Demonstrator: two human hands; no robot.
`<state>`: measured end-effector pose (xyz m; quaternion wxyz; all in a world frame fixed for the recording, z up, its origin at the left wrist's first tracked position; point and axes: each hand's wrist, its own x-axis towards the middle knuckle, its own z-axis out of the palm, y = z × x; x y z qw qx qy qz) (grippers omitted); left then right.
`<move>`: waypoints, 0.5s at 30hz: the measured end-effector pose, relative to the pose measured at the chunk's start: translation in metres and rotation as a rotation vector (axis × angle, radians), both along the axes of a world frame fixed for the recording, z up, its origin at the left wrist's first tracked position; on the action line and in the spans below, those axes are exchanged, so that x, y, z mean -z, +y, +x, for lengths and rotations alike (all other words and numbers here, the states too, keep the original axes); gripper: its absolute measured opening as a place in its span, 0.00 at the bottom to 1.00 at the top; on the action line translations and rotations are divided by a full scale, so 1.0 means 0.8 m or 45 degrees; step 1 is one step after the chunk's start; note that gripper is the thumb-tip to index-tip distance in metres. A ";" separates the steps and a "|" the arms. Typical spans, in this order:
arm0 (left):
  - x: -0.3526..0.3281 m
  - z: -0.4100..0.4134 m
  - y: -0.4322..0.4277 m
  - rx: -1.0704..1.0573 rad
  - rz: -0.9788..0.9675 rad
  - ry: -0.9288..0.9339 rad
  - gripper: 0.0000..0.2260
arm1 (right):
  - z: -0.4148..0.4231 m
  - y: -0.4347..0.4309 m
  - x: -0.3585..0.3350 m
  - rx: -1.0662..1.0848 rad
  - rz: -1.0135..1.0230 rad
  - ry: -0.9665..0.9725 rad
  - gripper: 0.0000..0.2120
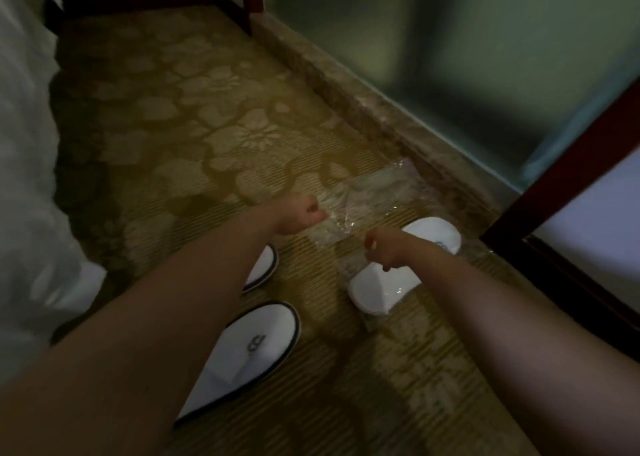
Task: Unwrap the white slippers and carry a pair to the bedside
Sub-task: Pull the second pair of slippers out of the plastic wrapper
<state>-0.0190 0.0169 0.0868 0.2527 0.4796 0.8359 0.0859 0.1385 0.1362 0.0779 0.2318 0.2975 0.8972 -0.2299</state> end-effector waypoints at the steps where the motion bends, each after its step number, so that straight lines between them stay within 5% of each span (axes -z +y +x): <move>1: -0.005 0.003 0.010 -0.005 0.031 0.007 0.22 | 0.009 0.009 -0.002 0.031 -0.014 -0.011 0.15; 15: -0.031 0.089 0.132 0.219 -0.093 0.168 0.31 | 0.108 0.105 0.001 0.568 -0.098 0.314 0.15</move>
